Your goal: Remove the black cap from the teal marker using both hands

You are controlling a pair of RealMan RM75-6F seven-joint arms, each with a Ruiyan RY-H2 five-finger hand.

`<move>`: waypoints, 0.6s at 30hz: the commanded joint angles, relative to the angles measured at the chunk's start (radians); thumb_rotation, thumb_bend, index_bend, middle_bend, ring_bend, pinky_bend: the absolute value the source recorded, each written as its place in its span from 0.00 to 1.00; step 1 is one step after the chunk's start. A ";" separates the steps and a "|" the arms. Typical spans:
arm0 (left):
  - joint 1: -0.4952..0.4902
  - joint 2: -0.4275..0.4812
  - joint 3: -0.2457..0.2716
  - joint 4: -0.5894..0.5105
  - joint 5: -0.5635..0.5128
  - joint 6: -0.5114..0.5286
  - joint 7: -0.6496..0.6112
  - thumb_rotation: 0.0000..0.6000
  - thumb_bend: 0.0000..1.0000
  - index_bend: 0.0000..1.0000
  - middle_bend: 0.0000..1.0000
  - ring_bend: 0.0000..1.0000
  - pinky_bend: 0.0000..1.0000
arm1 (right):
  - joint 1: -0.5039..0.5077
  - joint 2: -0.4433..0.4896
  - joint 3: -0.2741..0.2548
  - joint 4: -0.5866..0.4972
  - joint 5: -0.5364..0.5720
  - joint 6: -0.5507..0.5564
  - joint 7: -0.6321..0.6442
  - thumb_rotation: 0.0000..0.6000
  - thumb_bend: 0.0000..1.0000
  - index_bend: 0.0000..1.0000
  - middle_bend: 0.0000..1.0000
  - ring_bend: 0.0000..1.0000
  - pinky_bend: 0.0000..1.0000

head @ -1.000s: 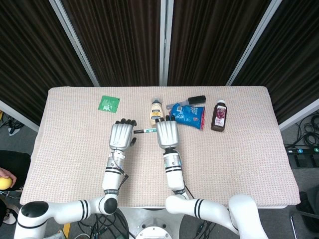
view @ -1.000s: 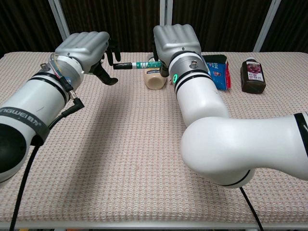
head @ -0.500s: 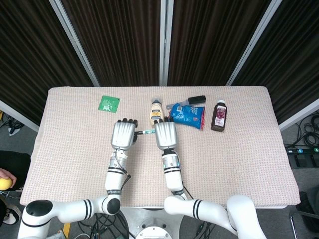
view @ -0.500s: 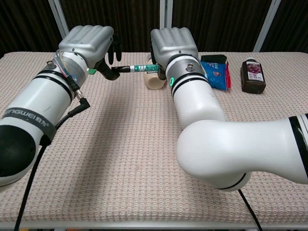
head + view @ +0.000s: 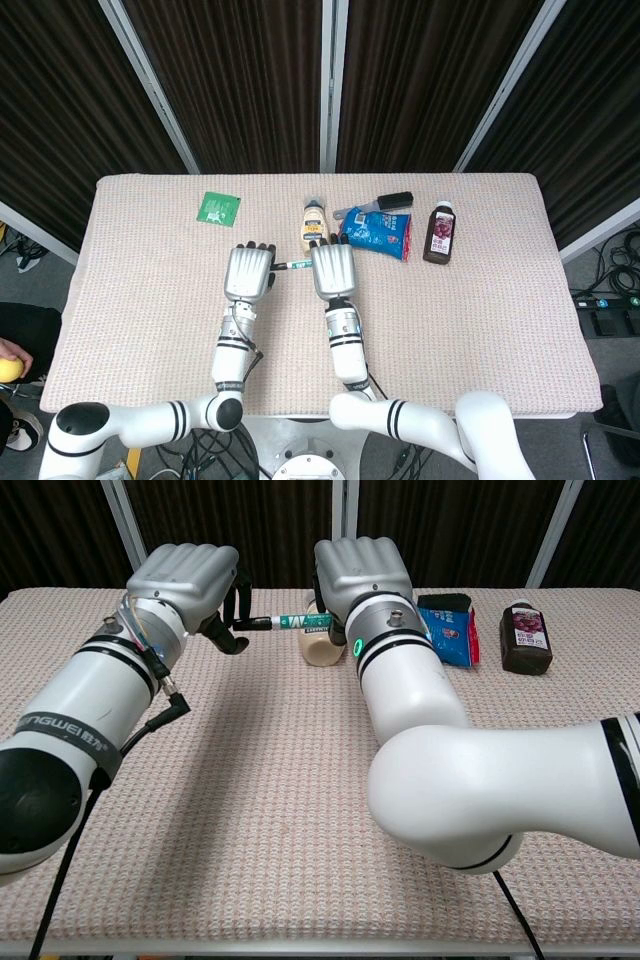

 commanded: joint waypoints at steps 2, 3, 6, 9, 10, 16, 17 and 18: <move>0.001 -0.001 0.001 -0.001 -0.001 -0.001 0.000 1.00 0.28 0.54 0.55 0.48 0.59 | 0.001 -0.002 -0.002 0.005 0.002 -0.001 -0.002 1.00 0.33 0.64 0.57 0.33 0.29; 0.001 -0.001 0.001 -0.002 -0.001 -0.002 0.001 1.00 0.28 0.54 0.55 0.48 0.59 | 0.003 -0.003 -0.002 0.008 0.002 -0.003 -0.003 1.00 0.33 0.64 0.57 0.33 0.29; 0.000 -0.001 0.001 -0.003 -0.004 -0.004 0.004 1.00 0.28 0.54 0.55 0.48 0.59 | 0.006 -0.007 -0.002 0.015 0.005 -0.006 -0.006 1.00 0.33 0.64 0.57 0.33 0.29; -0.004 -0.003 0.000 0.002 -0.002 -0.006 0.006 1.00 0.29 0.56 0.56 0.49 0.60 | 0.009 -0.009 0.000 0.020 0.007 -0.010 -0.006 1.00 0.33 0.64 0.57 0.33 0.29; -0.005 -0.004 0.000 0.005 0.000 -0.007 0.003 1.00 0.29 0.56 0.57 0.50 0.61 | 0.010 -0.010 0.000 0.021 0.008 -0.010 -0.005 1.00 0.33 0.64 0.57 0.33 0.29; -0.007 -0.011 0.003 0.029 0.012 -0.007 -0.012 1.00 0.31 0.60 0.61 0.54 0.64 | 0.009 -0.010 0.001 0.024 0.009 -0.009 -0.003 1.00 0.33 0.64 0.57 0.33 0.29; -0.006 -0.011 0.003 0.031 0.013 -0.006 -0.013 1.00 0.31 0.60 0.61 0.54 0.64 | 0.009 -0.009 0.001 0.023 0.010 -0.010 -0.003 1.00 0.33 0.64 0.57 0.33 0.29; -0.006 -0.012 0.005 0.034 0.015 -0.006 -0.013 1.00 0.31 0.60 0.61 0.55 0.64 | 0.007 -0.009 -0.001 0.022 0.010 -0.009 -0.003 1.00 0.33 0.64 0.57 0.33 0.29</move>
